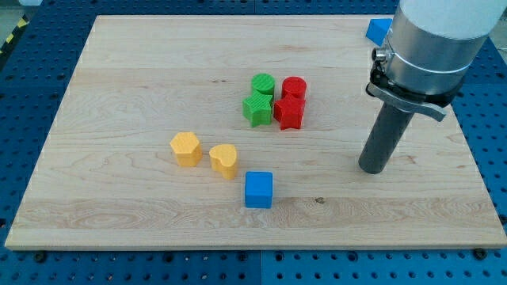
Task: Slightly touch the left side of the blue cube
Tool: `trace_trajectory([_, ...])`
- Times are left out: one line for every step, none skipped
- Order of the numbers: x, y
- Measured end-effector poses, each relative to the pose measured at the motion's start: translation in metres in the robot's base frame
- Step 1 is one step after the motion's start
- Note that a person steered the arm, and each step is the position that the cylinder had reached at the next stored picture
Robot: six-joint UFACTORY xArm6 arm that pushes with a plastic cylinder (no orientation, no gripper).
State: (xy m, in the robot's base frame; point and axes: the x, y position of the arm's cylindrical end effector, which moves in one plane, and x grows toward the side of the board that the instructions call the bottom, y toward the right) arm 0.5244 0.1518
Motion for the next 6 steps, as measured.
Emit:
trace_trajectory([0.021,-0.003])
trace_trajectory([0.05,-0.01])
trace_trajectory([0.075,-0.043])
trace_trajectory([0.079,-0.108])
trace_trajectory([0.079,-0.17])
trace_trajectory([0.079,-0.174])
